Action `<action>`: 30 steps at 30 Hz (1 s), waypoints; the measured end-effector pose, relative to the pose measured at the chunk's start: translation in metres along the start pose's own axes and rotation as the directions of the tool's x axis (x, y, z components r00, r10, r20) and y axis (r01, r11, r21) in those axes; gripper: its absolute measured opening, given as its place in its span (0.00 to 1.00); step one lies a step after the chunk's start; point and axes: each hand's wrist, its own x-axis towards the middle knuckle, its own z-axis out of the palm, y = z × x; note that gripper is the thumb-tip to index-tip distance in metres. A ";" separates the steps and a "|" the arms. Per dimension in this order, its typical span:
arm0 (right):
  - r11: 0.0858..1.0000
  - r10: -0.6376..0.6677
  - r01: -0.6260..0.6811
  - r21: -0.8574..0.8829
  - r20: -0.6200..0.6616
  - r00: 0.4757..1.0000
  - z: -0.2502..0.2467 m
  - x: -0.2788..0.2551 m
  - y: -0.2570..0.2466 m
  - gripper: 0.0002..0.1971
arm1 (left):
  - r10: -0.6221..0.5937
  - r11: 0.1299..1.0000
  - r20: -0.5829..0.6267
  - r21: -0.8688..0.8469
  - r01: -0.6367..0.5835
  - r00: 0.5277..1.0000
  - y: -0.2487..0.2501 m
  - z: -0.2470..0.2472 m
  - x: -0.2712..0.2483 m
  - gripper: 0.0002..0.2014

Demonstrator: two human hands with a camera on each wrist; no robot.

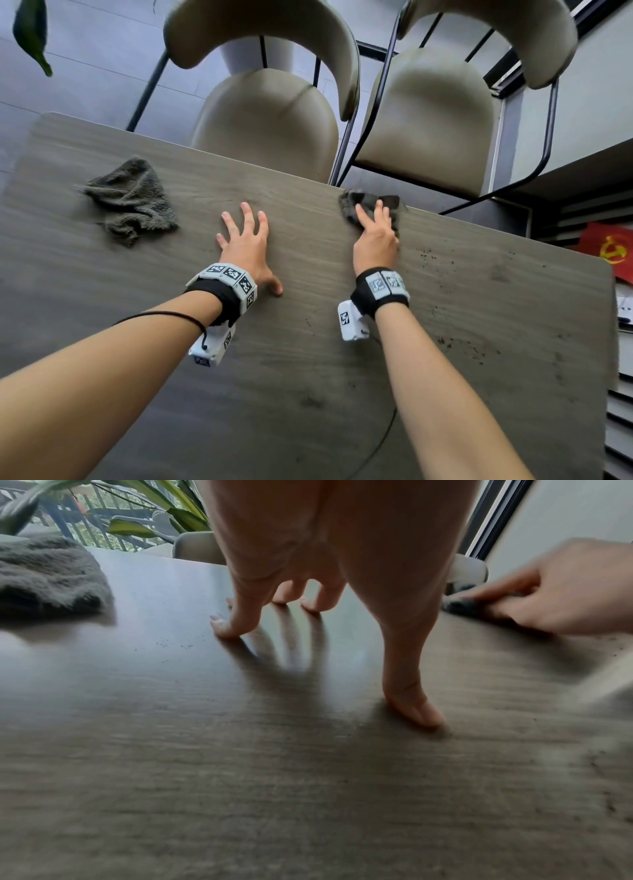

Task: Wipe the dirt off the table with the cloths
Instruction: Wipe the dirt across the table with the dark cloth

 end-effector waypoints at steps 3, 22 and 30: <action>1.000 -0.014 0.016 -0.022 0.073 0.997 -0.015 0.055 -0.006 0.31 | 0.004 1.000 0.029 0.001 -0.004 1.000 0.000 -0.004 -0.001 0.82; 0.959 -0.272 0.284 -0.024 0.216 0.938 0.004 -0.023 -0.032 0.28 | -0.012 1.000 0.013 0.007 0.012 1.000 0.001 -0.004 0.001 0.82; 0.917 -0.397 0.380 0.121 0.196 0.897 0.016 -0.138 -0.031 0.27 | 0.014 1.000 -0.014 -0.001 -0.014 1.000 -0.004 -0.001 -0.001 0.80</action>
